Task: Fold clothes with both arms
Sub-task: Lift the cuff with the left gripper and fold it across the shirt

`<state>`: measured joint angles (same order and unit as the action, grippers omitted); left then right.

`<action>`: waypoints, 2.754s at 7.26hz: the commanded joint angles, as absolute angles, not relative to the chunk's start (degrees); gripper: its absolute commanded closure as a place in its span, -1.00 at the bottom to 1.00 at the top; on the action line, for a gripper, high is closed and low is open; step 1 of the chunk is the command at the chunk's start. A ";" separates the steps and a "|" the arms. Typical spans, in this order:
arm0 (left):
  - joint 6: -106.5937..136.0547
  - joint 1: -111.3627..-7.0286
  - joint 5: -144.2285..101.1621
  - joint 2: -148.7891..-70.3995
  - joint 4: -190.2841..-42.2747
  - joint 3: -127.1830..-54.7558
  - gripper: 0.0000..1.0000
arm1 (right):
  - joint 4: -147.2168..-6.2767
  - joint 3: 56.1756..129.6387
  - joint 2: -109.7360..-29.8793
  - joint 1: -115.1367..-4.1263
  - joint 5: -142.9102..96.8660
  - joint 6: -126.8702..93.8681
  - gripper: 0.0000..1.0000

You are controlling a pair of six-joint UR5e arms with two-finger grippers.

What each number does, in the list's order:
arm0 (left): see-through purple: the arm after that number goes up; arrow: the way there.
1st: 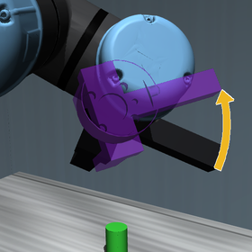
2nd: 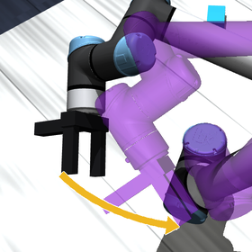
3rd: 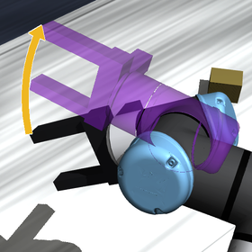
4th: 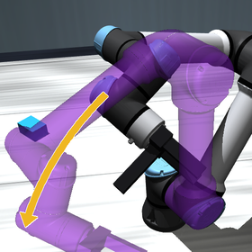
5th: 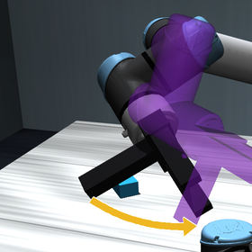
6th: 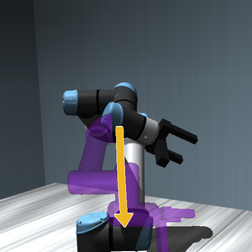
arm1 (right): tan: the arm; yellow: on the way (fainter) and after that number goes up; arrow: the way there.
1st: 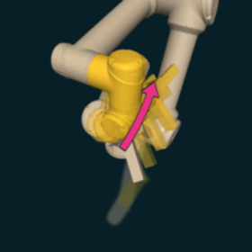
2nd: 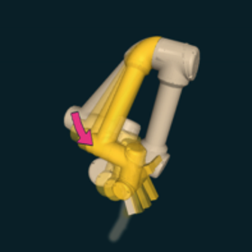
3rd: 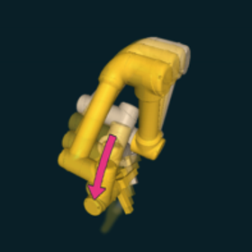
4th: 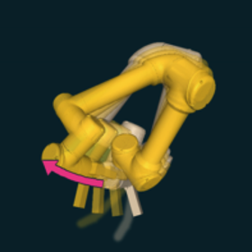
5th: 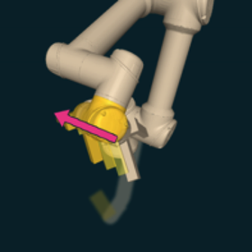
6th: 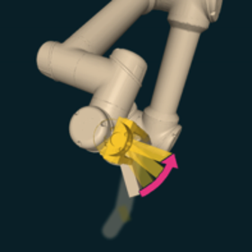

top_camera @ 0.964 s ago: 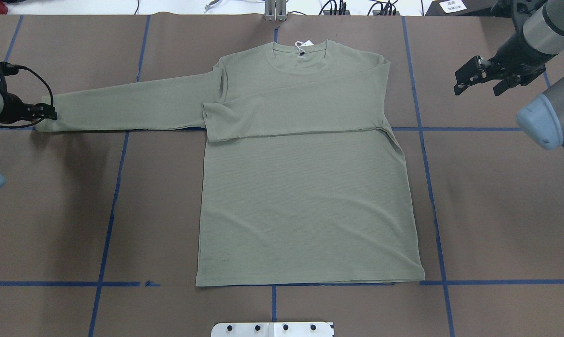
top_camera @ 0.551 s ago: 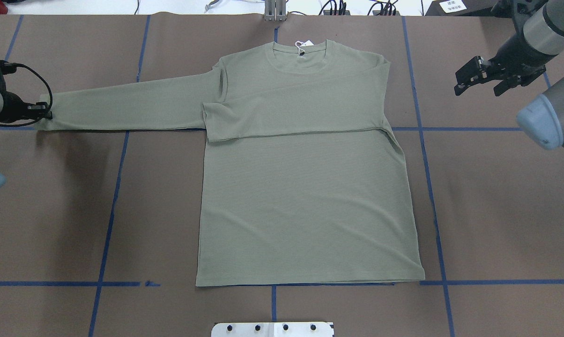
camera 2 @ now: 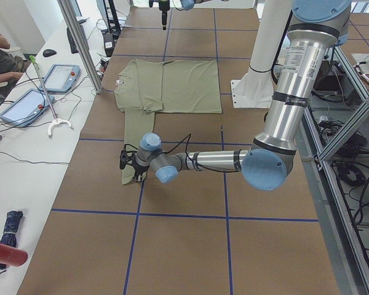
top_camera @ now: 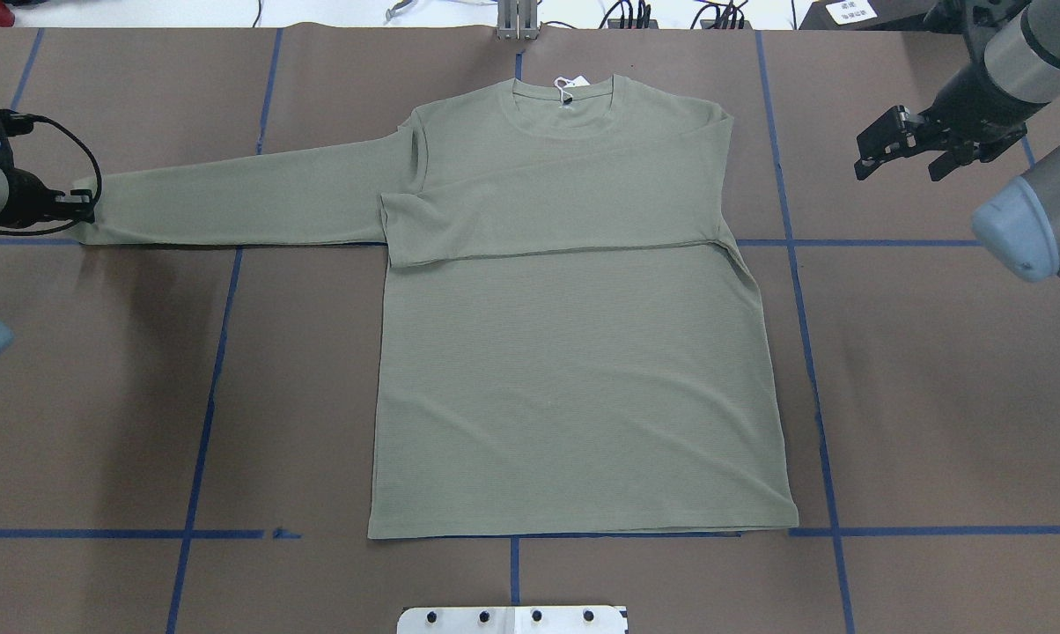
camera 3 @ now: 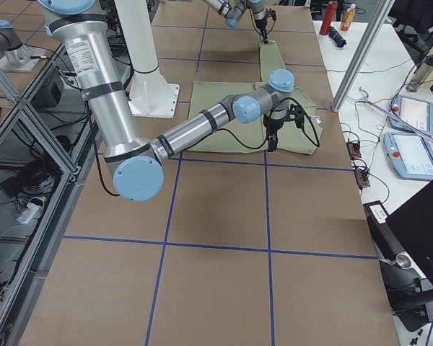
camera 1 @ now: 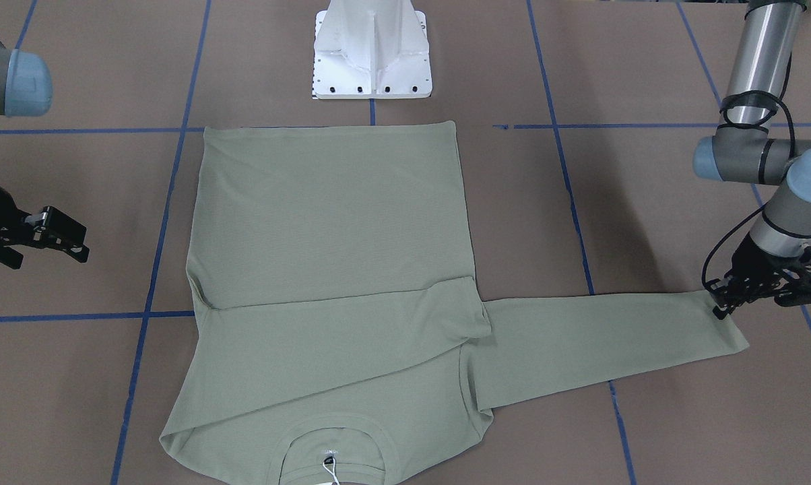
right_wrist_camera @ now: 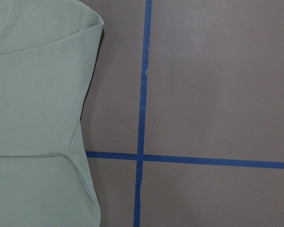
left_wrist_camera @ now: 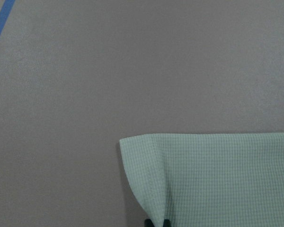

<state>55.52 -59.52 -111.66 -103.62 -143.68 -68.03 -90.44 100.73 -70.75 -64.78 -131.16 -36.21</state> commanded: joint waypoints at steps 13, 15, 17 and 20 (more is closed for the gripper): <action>91.37 -41.60 -98.79 -138.58 -99.23 -84.64 1.00 | -89.82 109.34 -87.28 -71.01 -131.13 -31.29 -1.00; 99.53 -37.73 -98.79 -149.78 -99.58 -75.13 1.00 | -90.09 109.25 -87.19 -71.02 -131.22 -31.29 -1.00; 106.05 -33.51 -98.79 -157.65 -100.19 -70.14 1.00 | -90.09 109.07 -87.10 -71.02 -131.04 -31.29 -1.00; 109.77 -29.45 -96.26 -161.08 -108.25 -60.78 1.00 | -90.17 109.16 -87.01 -71.02 -131.13 -31.38 -1.00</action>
<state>108.65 -30.75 -97.98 -159.08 -104.42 -65.67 -90.11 109.08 -87.03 -71.02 -131.06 -31.31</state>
